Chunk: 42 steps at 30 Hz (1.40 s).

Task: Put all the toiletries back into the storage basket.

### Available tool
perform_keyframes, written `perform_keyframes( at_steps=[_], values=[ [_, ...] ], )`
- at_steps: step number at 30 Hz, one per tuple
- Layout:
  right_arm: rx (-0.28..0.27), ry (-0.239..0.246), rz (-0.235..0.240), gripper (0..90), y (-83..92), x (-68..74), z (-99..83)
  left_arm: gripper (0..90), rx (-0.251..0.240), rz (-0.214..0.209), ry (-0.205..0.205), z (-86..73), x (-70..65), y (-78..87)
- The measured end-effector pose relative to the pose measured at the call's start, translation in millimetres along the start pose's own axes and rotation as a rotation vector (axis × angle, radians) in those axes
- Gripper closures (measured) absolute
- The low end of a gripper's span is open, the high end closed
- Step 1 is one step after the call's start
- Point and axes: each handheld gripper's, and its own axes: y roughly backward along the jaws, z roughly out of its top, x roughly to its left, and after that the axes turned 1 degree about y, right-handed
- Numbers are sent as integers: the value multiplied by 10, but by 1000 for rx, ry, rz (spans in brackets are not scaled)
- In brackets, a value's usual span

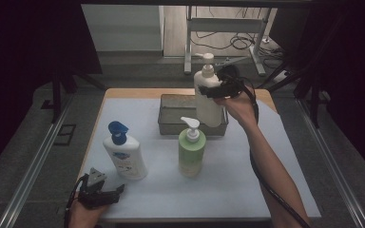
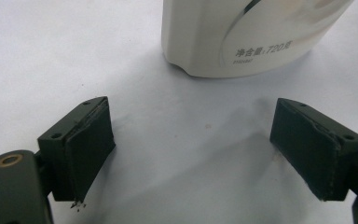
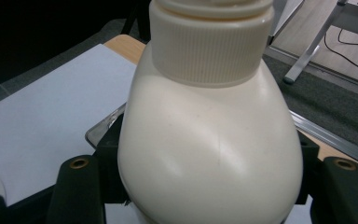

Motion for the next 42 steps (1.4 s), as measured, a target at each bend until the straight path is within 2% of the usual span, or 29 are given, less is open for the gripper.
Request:
perform_keyframes(
  at_steps=[23, 36, 42],
  values=[
    [-22, 7, 2, 361, -555, 125, 134, 129, 2, 1, 0, -1, -4, 1],
    [-47, 26, -4, 361, -768, 173, 100, 130, 3, 1, 0, -1, -4, 1],
    [-41, 31, 0, 360, -833, 167, 46, 130, 3, 1, -1, -1, -4, 1]
  ],
)
